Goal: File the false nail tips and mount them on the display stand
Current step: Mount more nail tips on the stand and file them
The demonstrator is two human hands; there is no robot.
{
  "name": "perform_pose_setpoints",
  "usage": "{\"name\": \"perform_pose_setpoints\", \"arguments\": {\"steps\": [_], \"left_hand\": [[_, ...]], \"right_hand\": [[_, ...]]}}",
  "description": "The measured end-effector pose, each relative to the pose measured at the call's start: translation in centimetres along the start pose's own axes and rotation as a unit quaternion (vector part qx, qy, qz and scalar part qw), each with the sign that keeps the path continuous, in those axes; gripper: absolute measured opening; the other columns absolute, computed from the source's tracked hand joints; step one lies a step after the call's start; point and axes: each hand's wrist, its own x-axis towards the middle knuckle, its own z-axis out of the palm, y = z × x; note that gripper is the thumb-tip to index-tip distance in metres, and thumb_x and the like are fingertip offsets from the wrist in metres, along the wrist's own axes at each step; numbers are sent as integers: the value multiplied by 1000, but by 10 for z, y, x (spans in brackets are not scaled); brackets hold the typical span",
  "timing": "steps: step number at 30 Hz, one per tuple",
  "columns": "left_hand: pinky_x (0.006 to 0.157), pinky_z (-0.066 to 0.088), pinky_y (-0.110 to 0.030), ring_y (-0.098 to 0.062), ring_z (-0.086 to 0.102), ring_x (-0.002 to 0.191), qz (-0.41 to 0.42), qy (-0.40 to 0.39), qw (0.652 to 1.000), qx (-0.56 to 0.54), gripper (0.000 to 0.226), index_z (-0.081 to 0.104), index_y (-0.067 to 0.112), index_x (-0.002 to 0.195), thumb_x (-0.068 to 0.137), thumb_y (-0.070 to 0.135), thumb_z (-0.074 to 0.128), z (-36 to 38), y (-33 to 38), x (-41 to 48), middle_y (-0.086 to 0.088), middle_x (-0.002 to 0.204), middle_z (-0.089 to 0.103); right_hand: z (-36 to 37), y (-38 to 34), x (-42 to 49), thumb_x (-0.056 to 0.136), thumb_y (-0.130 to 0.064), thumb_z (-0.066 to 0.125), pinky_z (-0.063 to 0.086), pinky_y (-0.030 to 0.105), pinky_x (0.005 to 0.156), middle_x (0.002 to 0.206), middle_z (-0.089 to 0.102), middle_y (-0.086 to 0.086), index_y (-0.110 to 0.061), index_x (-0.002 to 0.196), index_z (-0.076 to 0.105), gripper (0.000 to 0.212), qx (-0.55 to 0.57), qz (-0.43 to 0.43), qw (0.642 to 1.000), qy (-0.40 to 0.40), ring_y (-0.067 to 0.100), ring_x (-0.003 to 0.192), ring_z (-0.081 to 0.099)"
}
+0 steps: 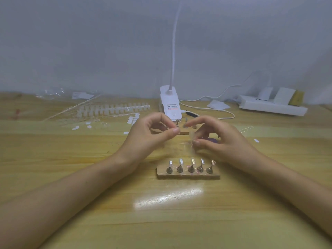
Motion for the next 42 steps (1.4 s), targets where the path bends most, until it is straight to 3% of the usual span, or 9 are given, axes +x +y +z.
{"name": "perform_pose_setpoints", "arguments": {"steps": [7,10,15,21,26,31,35,39,42], "left_hand": [[65,46,-17,-8,56,74,-5,-21,1000,0,12,66,21,78,80,29,75,-3,-3,-1,-4,82,64],[74,45,-21,-9,53,75,-4,-35,999,-5,13,66,23,76,78,33,73,-5,-4,-2,2,83,63],[72,44,-21,-5,53,71,-1,-56,998,-19,10,66,23,76,80,29,73,-6,-4,-1,13,80,64],[60,38,-7,0,48,59,21,-76,997,6,9,68,17,78,85,16,74,-3,-5,0,21,67,59],[60,36,-11,-8,42,58,26,-72,997,25,10,68,16,78,85,16,75,-3,-5,-1,21,61,54],[71,42,-24,-13,50,71,55,-75,995,37,8,70,15,79,84,13,75,-1,-5,0,4,86,58],[77,48,-43,-32,56,84,92,-63,993,47,5,70,14,81,84,13,74,0,-4,0,-10,93,58],[69,41,-18,-9,48,71,97,-81,989,70,5,71,17,82,85,15,74,0,-5,-1,5,88,55],[70,42,-21,-8,48,72,84,-71,992,55,9,70,18,82,81,26,74,1,-5,1,3,90,55]], "right_hand": [[-13,12,0,88,-22,74,46,31,82,94,65,-10,-27,101,67,16,-183,-36,978,96,16,95,53],[-22,17,-1,81,-33,80,42,22,81,95,61,-11,-28,90,68,15,-204,7,978,34,9,93,52],[-25,15,-4,83,-28,78,45,12,70,95,70,-9,-20,90,73,12,-88,7,996,17,10,92,64],[7,-3,-1,81,-11,80,58,28,69,97,71,-3,-18,100,75,21,63,15,997,-43,19,85,72],[10,-3,-4,67,-21,82,60,34,64,93,74,6,-12,104,66,41,254,87,962,54,35,82,74],[13,-4,-6,69,-18,81,60,28,68,92,76,9,-13,94,63,31,250,83,965,-7,25,78,75],[11,-3,-3,67,-17,80,62,41,76,94,75,17,-11,109,59,47,307,110,943,60,34,85,74],[15,-6,-4,68,-18,81,60,32,70,93,75,13,-14,111,59,48,274,98,956,17,29,82,75],[13,-2,-3,67,-19,80,60,36,77,95,75,16,-12,113,58,51,311,114,940,83,32,87,75]]}}
